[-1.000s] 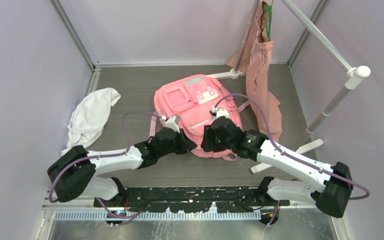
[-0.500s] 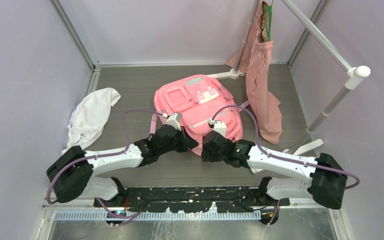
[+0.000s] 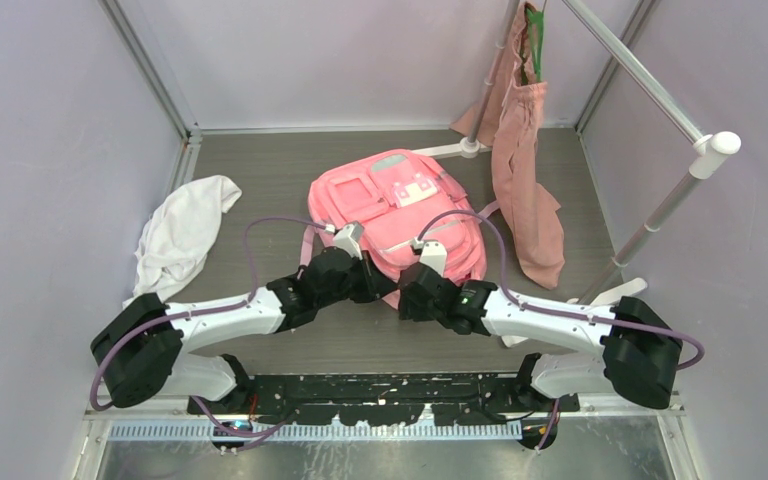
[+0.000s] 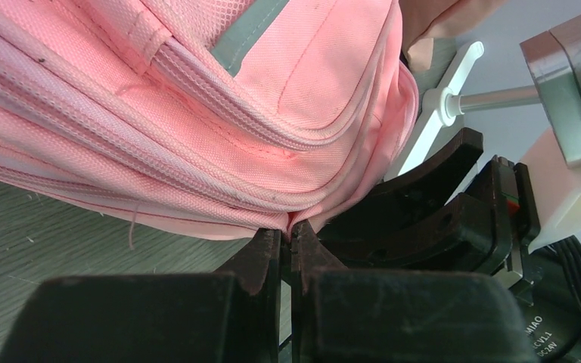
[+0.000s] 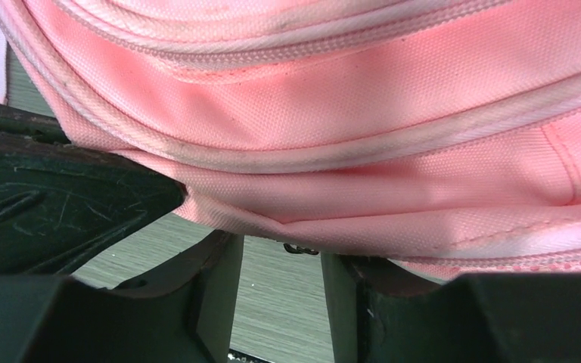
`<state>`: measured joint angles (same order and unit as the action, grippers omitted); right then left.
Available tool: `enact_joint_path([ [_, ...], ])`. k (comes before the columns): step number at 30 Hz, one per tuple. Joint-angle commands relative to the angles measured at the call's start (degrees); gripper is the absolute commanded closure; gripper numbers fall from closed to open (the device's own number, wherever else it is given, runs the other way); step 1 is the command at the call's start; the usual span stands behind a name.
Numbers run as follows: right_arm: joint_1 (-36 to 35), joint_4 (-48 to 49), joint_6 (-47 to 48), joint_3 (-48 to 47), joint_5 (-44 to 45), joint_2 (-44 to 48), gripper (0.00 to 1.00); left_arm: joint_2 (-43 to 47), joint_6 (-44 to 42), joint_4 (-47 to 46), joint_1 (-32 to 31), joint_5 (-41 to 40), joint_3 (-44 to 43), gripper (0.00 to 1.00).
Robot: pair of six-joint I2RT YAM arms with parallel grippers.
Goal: Pack the student bag
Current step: Zip the student bag at the center of the board.
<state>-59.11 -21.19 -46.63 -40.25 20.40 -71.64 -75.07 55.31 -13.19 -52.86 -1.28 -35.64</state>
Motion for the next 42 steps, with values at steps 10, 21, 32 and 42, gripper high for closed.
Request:
enact_joint_path([
  [10,2.99,1.09,3.2,-0.86,4.55,-0.79,0.97,4.7,0.23,-4.96,0.28,-0.41,-2.71,1.0],
  [21,4.32,-1.82,1.92,3.66,4.24,6.19,0.99,20.44,-3.59,6.84,5.05,-7.66,0.69,1.0],
  [32,5.48,0.07,2.33,3.68,0.29,4.66,0.99,39.13,-5.55,27.64,10.04,-20.3,5.29,1.0],
  [42,6.57,-0.63,0.68,4.96,-1.51,5.11,0.99,43.42,-6.31,32.57,13.18,-19.83,4.6,1.0],
])
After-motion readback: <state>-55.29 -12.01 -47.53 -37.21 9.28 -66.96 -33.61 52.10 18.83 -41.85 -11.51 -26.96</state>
